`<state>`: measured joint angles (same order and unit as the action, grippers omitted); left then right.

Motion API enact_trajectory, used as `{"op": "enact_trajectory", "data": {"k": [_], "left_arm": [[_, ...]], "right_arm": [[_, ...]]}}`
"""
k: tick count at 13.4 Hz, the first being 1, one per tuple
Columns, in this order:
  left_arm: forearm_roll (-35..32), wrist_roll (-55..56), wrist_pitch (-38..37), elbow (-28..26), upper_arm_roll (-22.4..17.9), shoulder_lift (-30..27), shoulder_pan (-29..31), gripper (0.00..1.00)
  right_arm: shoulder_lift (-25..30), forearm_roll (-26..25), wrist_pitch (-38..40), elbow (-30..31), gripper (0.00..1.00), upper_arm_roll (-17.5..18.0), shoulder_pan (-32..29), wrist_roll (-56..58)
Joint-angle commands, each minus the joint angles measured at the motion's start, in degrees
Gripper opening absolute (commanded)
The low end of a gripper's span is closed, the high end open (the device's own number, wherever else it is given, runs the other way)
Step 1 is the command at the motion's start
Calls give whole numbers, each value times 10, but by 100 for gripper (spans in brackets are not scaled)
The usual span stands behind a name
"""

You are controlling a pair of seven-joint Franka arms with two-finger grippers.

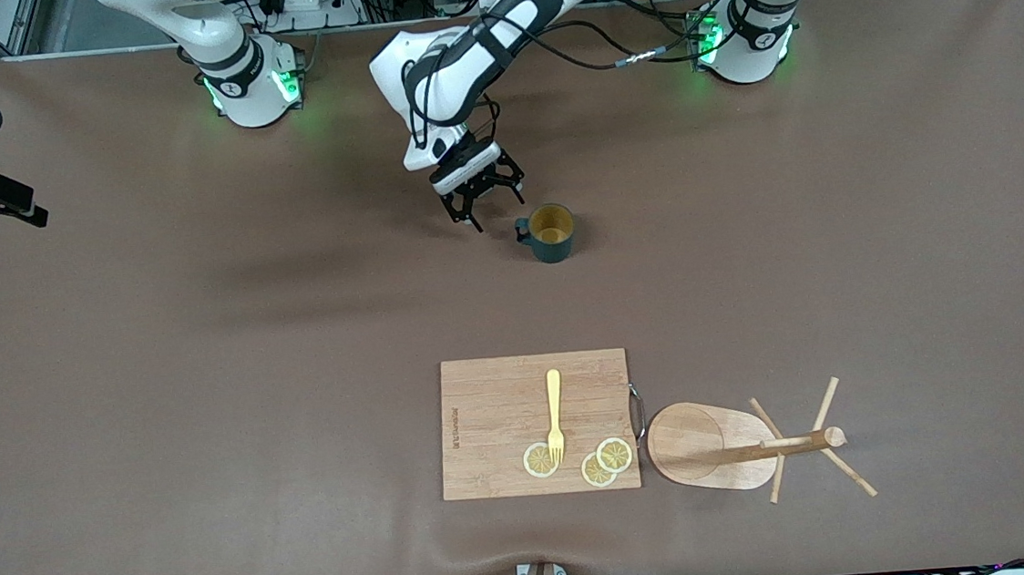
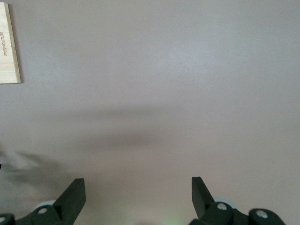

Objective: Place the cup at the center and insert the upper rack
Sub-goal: 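Grasp the teal mug with the left gripper and lift it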

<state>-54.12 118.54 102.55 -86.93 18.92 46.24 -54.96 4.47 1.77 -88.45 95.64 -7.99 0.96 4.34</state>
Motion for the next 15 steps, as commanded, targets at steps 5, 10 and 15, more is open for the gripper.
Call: {"op": "enact_trajectory", "data": {"k": [5,10,15], "left_arm": [[-119,14,-6,2,-6,38,-2,100],[-191,15,17,4,-13,62,0,100],[-219,16,44,4,-27,74,2,78]], "right_arm": [[-29,-17,-10,-48,100,5,-6,-32],[-29,-16,-8,-51,100,23,-5,-68],[-28,-16,-13,-51,100,24,-6,-73]]}}
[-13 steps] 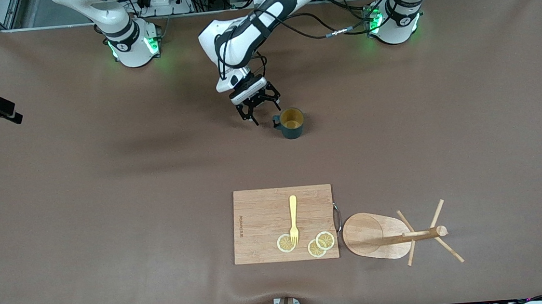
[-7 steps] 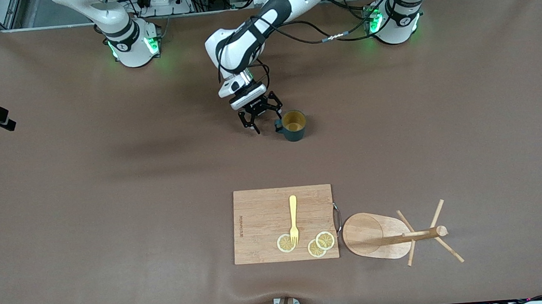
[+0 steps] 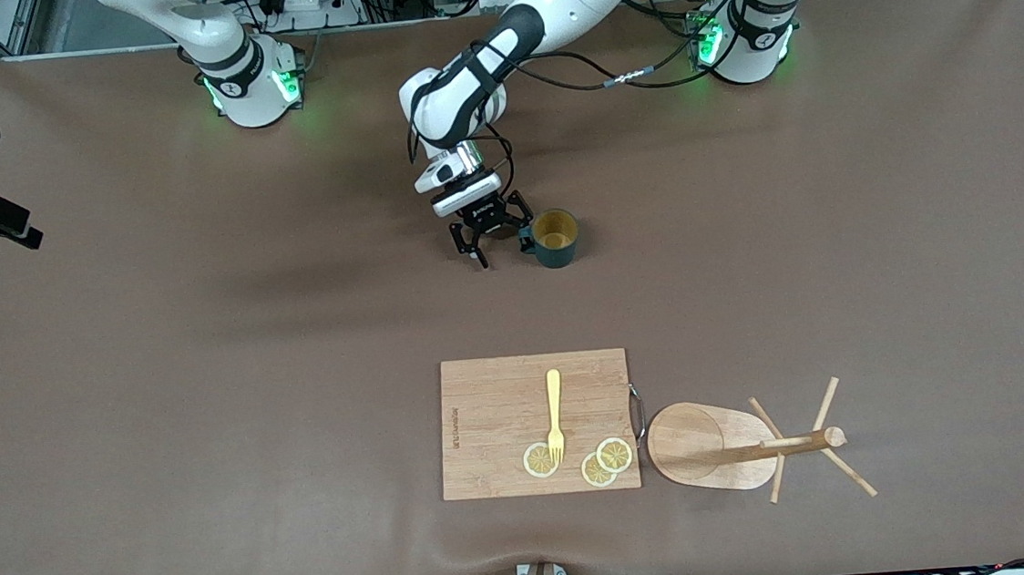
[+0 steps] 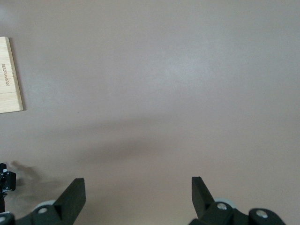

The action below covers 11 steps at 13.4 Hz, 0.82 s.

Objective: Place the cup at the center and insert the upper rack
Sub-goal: 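Grasp the teal mug with the left gripper and lift it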

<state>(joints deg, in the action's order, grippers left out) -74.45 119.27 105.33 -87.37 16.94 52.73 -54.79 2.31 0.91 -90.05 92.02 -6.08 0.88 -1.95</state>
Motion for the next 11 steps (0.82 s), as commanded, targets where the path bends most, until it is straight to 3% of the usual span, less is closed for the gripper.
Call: {"op": "enact_trajectory", "data": {"k": [1,2,11], "left_arm": [[-14,29,20,8,-8,9,1,31],[-18,45,26,8,-9,8,6,0],[9,47,27,16,-7,-15,27,0]], "right_arm": [[-6,-7,3,-16,100,5,-4,-10],[-5,-6,2,-16,100,5,-4,-10],[-6,-7,-5,-23,100,5,-2,-10]]}}
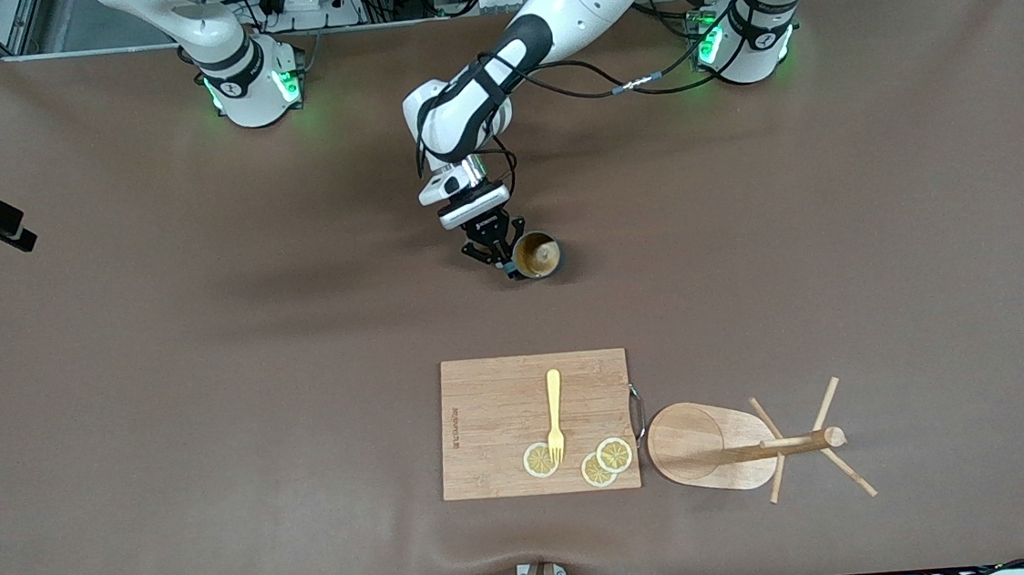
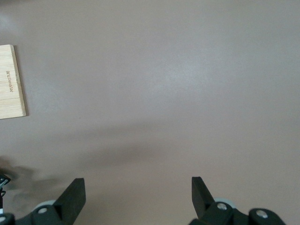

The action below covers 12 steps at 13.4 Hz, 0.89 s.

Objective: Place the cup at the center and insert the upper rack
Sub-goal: 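Carry the mug with the left gripper over the wooden mug tree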

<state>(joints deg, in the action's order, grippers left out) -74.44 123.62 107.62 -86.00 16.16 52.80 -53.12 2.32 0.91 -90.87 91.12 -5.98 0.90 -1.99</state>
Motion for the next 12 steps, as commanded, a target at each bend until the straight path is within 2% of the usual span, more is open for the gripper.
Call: {"op": "enact_trajectory", "data": {"k": [1,4,6,8,10,12], "left_arm": [[24,0,4,19,2,-23,26,0],[73,-14,5,55,10,-64,91,0],[134,-51,10,105,19,-72,140,0],[197,-82,53,141,22,-82,197,0],[240,-80,107,142,22,-106,259,0],[314,-72,187,141,21,-137,325,0]], "right_arm": [[-7,-7,3,-14,100,4,-3,-10],[-7,-7,3,-15,100,4,-5,-10],[-7,-7,5,-14,100,4,-2,-10],[-8,-7,4,-14,100,4,-1,-11],[-7,-7,7,-14,100,4,1,-11],[-7,-7,9,-12,100,4,0,-11]]}}
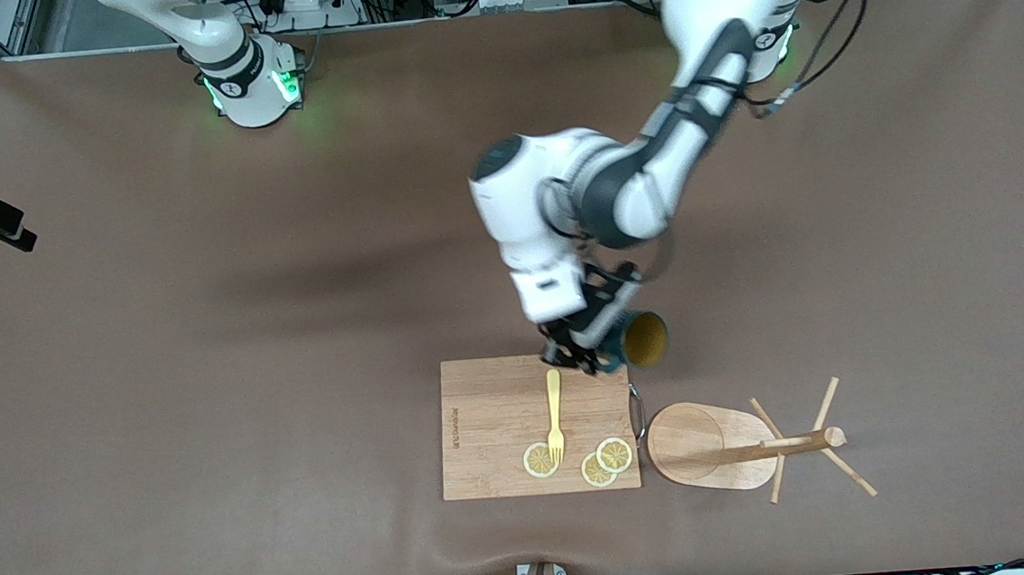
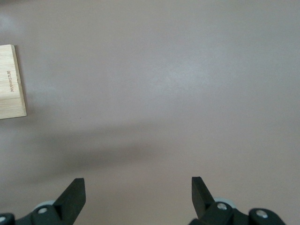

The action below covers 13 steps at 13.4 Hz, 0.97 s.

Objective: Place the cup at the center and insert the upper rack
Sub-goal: 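Carry the mug with the left gripper over the wooden mug tree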

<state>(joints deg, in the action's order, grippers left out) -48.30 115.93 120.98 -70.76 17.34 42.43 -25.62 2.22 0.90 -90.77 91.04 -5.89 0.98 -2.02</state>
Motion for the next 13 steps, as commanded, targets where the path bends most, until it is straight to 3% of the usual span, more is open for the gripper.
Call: {"op": "enact_trajectory", "data": {"k": [1,4,9,13], "left_arm": [[94,5,96,-11,9,-39,77,0],[194,5,253,-12,8,-40,134,0],[297,10,513,-38,6,-27,191,0],[310,25,622,-73,6,-9,203,0]], "right_arm": [[-7,-7,9,-12,100,3,0,-11],[-7,-7,7,-10,100,3,1,-11],[-7,-7,9,-8,100,3,1,-11],[-7,-7,10,-7,100,3,1,-19]]}}
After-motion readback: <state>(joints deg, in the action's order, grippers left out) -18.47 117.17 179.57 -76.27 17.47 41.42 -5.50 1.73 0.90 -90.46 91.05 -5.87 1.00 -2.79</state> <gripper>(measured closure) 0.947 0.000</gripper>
